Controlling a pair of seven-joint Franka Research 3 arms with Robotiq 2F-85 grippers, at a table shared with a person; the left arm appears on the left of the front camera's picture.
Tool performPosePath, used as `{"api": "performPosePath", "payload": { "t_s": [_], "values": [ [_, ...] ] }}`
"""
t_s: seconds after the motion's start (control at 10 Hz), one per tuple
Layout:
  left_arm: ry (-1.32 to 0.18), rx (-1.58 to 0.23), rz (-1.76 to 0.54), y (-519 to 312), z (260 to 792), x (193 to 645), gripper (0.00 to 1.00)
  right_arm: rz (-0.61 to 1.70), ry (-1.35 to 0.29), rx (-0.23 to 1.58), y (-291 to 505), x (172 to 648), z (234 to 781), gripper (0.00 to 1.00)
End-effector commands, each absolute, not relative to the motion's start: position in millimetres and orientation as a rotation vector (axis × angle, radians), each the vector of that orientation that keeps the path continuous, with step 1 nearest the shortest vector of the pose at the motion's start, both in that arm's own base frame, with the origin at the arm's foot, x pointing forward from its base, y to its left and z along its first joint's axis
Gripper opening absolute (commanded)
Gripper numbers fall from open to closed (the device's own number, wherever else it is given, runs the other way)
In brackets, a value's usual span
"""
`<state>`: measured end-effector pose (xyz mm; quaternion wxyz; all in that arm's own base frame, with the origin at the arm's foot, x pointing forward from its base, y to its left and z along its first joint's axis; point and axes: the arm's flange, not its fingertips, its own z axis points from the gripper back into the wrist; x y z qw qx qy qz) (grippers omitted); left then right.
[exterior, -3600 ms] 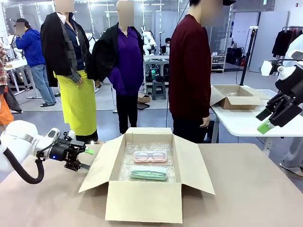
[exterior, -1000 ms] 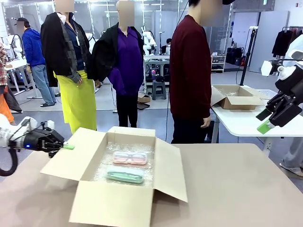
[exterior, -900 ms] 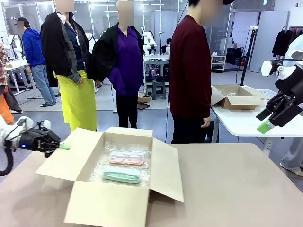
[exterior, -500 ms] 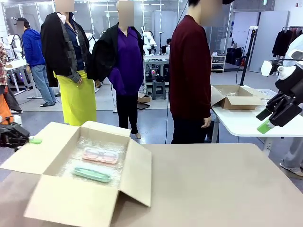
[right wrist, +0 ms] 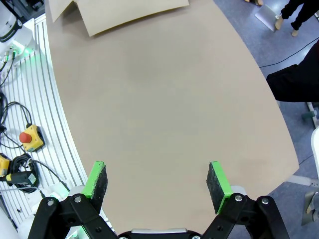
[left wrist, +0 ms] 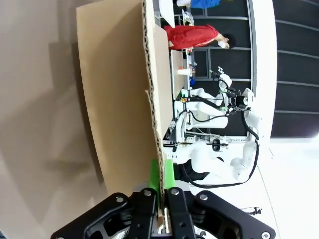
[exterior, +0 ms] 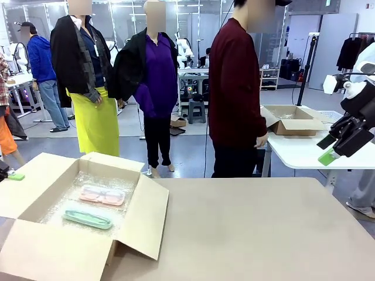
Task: Pack the glasses set securely to prepare it for shipping.
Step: Position the Package Box on the left side of the table.
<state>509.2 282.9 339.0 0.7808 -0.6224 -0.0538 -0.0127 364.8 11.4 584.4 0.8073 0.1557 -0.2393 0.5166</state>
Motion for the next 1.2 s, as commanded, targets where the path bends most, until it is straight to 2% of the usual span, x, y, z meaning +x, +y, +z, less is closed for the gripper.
{"api": "performPosePath", "payload": {
  "t_s": [0.0,0.5,0.6,0.7,0.9,1.0,1.1],
  "values": [
    [-0.142,-1.331,0.03,302.9,334.7,511.9,0.0,1.097,-0.507,0.328,12.6,363.4,586.1,1.0],
    [-0.181,-1.331,0.094,336.2,326.4,495.0,0.0,1.097,-0.507,0.328,12.6,363.4,586.1,1.0],
    [-0.193,-1.328,0.088,335.2,327.2,495.3,0.07,1.097,-0.507,0.328,12.6,363.4,586.1,1.0],
    [-0.198,-1.299,0.072,333.0,328.6,495.4,0.41,1.097,-0.507,0.328,12.6,363.4,586.1,1.0],
    [-0.236,-1.292,0.073,332.9,334.1,492.5,0.42,1.097,-0.507,0.328,12.6,363.4,586.1,1.0],
    [-0.255,-1.301,0.064,332.9,337.7,489.4,0.77,1.097,-0.507,0.328,12.6,363.4,586.1,1.0],
    [-0.264,-1.268,0.078,334.0,340.6,485.3,0.51,1.097,-0.507,0.328,12.6,363.4,586.1,1.0]
  ]
}}
